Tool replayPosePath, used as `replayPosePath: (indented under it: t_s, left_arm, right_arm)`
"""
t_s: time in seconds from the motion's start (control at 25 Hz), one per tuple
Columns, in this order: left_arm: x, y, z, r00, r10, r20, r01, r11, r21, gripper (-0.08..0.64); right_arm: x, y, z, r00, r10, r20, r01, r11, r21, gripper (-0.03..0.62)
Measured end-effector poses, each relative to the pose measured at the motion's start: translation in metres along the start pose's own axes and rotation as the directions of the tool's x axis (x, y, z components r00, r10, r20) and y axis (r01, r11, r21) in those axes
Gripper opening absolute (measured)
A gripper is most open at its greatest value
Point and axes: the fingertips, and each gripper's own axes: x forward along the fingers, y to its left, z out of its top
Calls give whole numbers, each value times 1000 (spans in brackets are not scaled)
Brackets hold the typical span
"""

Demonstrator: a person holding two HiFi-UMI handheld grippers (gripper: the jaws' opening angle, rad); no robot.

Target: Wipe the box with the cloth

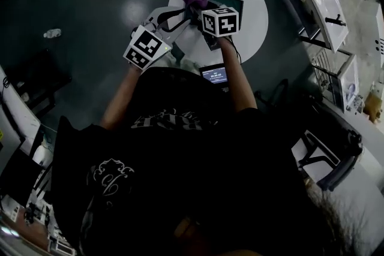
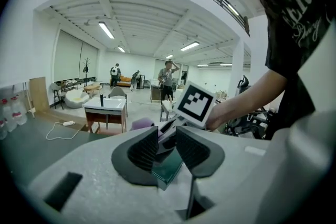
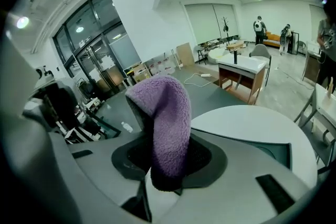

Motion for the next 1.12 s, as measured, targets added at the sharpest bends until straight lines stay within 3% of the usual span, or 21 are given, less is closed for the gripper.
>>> replayPosePath:
  t_s: [0.2, 0.4, 0.76, 0.96, 1.12]
  left_arm:
    - [-1, -14, -15, 999, 22, -43, -24, 999, -37, 100]
    - [2, -28, -21, 997, 32, -68, -36, 998, -60, 100]
    - [23, -40, -16, 998, 2, -55, -6, 998, -67, 100]
    - [32, -46, -10, 999, -10, -36, 8, 998, -55, 100]
    - [33, -50, -12, 1000, -3, -28, 1, 998, -65, 100]
  right_arm:
    - [35, -11, -22, 996, 11, -83, -8, 1000, 28, 106]
    - [31, -49, -46, 987, -60, -152, 70, 996, 60, 106]
    - [-18, -117, -69, 982, -129, -135, 153, 971, 184, 107]
    - [-53, -154, -86, 958, -240, -158, 269, 943, 197, 107]
    - [-70, -167, -89, 952, -267, -148, 294, 931, 214, 106]
